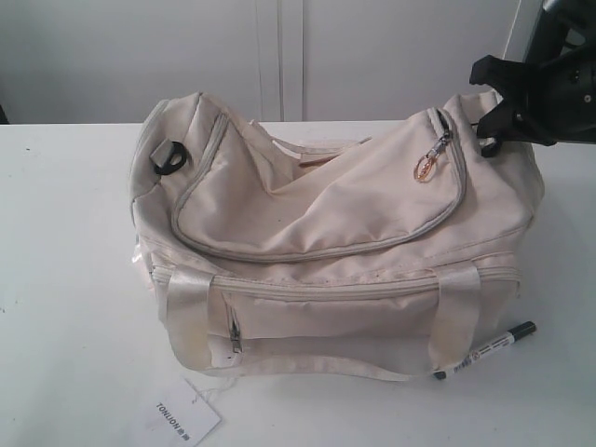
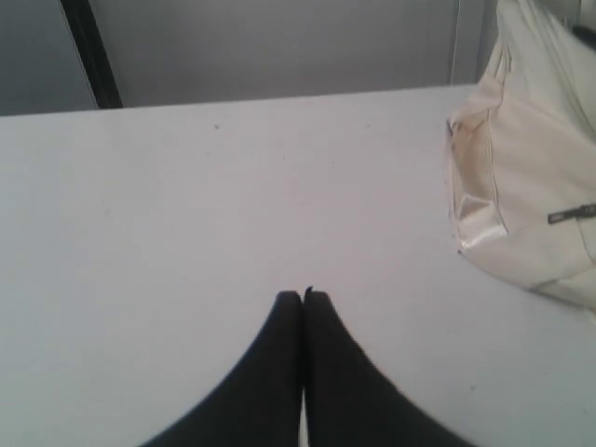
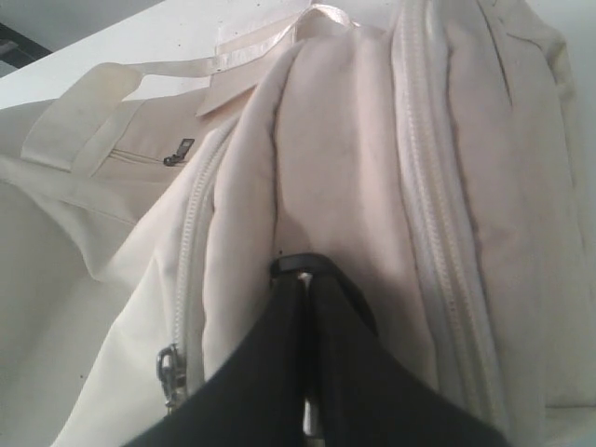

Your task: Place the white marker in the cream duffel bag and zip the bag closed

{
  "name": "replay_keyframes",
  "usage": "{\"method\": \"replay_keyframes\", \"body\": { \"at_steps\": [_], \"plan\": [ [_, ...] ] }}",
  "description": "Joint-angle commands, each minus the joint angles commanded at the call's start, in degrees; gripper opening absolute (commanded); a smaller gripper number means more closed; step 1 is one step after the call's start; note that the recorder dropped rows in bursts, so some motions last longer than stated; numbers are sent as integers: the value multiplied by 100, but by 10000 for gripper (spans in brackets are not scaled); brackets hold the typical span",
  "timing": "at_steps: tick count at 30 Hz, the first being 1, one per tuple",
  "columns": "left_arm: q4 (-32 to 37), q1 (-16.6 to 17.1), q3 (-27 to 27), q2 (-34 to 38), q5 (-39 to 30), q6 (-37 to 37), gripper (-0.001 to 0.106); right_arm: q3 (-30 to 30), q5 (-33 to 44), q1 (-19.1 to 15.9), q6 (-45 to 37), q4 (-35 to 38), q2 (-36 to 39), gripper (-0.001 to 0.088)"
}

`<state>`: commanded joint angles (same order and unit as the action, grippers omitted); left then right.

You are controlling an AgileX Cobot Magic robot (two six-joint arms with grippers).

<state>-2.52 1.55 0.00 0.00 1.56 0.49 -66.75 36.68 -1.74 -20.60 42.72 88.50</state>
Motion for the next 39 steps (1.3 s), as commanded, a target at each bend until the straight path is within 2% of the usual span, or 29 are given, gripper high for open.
{"method": "replay_keyframes", "body": {
  "at_steps": [14,20,22,31,39],
  "plan": [
    [0,0,0,0,71,0,0,0,0,0,0,0,0,0],
    [0,0,0,0,835,-49,0,0,0,0,0,0,0,0],
    [0,0,0,0,889,-49,0,0,0,0,0,0,0,0],
    [0,0,-508,0,424,-49,0,0,0,0,0,0,0,0],
    [0,0,-1156,0,-732,-49,0,0,0,0,0,0,0,0]
  ]
}}
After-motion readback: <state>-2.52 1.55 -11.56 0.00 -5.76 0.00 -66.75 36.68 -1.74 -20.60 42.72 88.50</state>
